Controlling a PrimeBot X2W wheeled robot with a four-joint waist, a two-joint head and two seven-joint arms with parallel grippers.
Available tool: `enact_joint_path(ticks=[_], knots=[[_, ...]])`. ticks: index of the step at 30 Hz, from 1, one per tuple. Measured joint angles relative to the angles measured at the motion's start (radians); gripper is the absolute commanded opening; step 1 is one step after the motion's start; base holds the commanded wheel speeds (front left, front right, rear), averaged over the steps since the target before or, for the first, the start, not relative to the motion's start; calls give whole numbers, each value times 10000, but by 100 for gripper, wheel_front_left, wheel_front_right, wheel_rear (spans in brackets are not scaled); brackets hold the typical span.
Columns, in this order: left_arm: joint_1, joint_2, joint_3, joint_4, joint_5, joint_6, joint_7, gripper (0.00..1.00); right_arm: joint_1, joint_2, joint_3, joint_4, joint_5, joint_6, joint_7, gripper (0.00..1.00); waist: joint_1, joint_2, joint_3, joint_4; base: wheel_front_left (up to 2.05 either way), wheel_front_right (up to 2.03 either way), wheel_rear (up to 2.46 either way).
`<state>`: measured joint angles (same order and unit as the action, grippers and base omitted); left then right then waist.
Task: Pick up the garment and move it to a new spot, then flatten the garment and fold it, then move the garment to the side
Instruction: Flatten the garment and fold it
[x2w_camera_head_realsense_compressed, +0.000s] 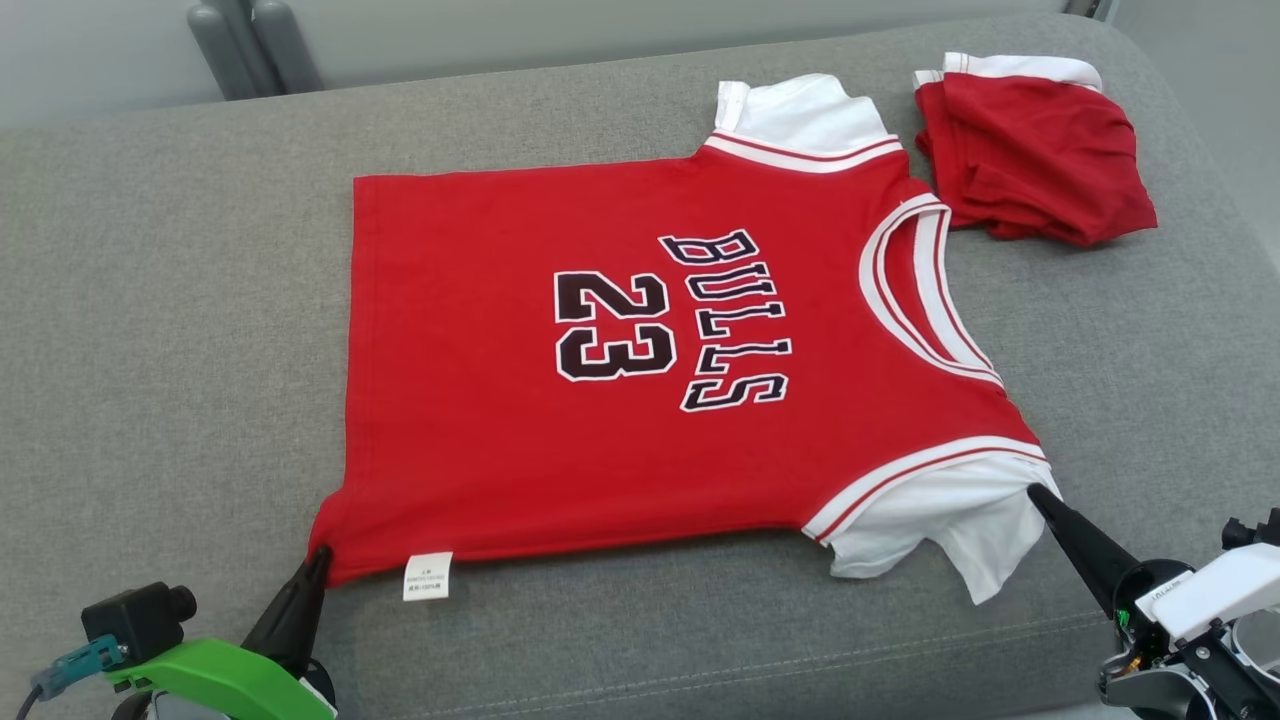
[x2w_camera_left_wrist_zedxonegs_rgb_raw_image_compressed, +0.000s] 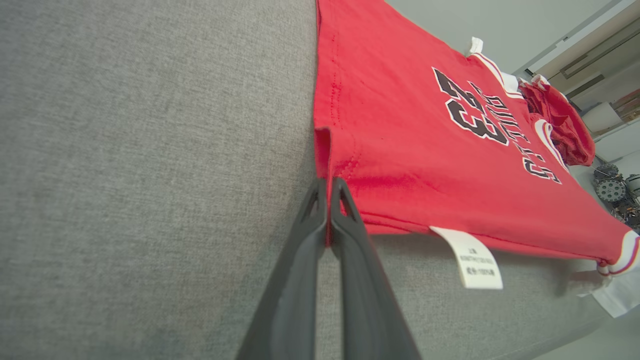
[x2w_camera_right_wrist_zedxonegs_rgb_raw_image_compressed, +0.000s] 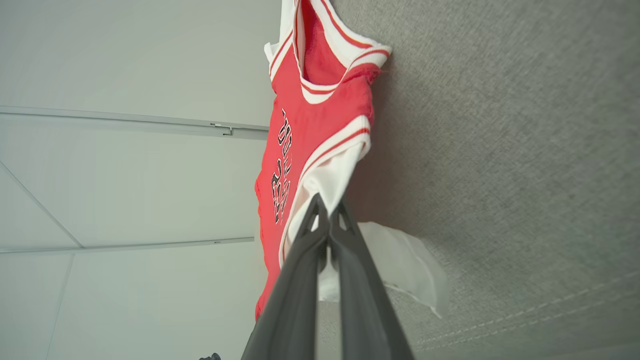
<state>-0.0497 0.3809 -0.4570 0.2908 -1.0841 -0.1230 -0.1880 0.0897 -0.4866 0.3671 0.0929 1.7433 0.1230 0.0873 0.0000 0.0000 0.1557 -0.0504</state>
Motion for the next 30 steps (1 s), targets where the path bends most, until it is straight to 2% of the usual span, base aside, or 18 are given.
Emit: enact_joint_path(ticks=[6,10,15,24,25,26,27,28,29,30], knots=[[-44,-2,-224,267,640,59,-84,0,-386,42,2,351,-535,-4,-295,0,0,0,31,-34,0,0,0],[-121,-165,-355,516,669,136,-107,0,-716,148,98,696,-848,-201,-403,0,0,0,69,-40,0,0,0],[-387,-284,-316,677,895,198,-259,0,-959,357,244,1009,-1014,-286,-531,0,0,0,133,-26,0,0,0],[-678,-640,-240,1143,1057,267,-353,0,-1643,706,372,1653,-1647,-288,-1009,0,0,0,300,29,0,0,0],[-696,-665,-272,1214,1110,267,-399,0,-1711,706,416,1735,-1766,-290,-1049,7,0,0,311,37,0,0,0],[-719,-685,-291,1258,1152,267,-424,4,-1759,706,453,1808,-1870,-291,-1095,24,0,0,320,46,0,0,0],[-756,-702,-295,1289,1170,267,-430,13,-1808,713,491,1883,-1960,-291,-1129,37,0,0,327,55,0,0,0],[-802,-719,-295,1319,1198,267,-431,24,-1852,713,531,1948,-2069,-291,-1147,57,0,0,332,67,0,0,0],[-849,-736,-295,1363,1198,267,-431,42,-1885,717,566,2004,-2161,-293,-1208,100,0,0,337,80,0,0,0],[-896,-757,-297,1402,1210,265,-431,55,-1902,725,583,2069,-2247,-293,-1258,100,0,0,340,93,0,0,0]])
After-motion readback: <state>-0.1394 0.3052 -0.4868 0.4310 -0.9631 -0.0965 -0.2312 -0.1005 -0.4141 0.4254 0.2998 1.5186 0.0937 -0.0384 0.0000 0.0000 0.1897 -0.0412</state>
